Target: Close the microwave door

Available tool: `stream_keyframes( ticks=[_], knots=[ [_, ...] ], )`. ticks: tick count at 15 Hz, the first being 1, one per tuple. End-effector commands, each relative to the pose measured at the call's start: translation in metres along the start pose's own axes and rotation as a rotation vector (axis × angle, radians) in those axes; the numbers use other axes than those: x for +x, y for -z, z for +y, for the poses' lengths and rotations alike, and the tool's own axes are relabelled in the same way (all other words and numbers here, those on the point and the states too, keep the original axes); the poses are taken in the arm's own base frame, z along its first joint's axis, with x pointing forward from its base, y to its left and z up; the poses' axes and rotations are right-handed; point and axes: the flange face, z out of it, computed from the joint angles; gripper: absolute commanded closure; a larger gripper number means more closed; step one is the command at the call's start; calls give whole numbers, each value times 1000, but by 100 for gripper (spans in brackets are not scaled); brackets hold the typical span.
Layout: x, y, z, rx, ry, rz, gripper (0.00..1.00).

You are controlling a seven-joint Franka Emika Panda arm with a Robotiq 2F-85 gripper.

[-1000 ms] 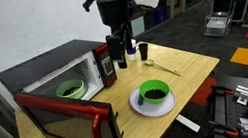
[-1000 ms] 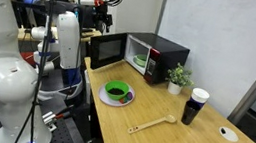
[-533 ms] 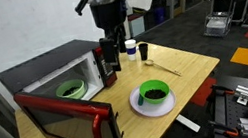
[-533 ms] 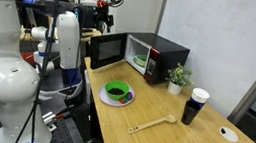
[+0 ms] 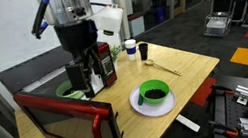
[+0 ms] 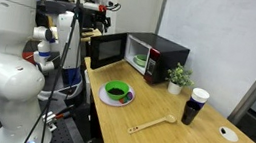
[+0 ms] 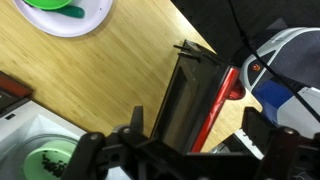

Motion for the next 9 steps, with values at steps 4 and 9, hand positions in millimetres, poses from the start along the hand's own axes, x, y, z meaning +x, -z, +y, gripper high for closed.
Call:
stream_keyframes(
  ticks=[4, 9],
  knots=[
    [56, -18, -59, 64, 101, 85, 0],
    [86, -35, -74, 134, 120, 161, 0]
  ],
)
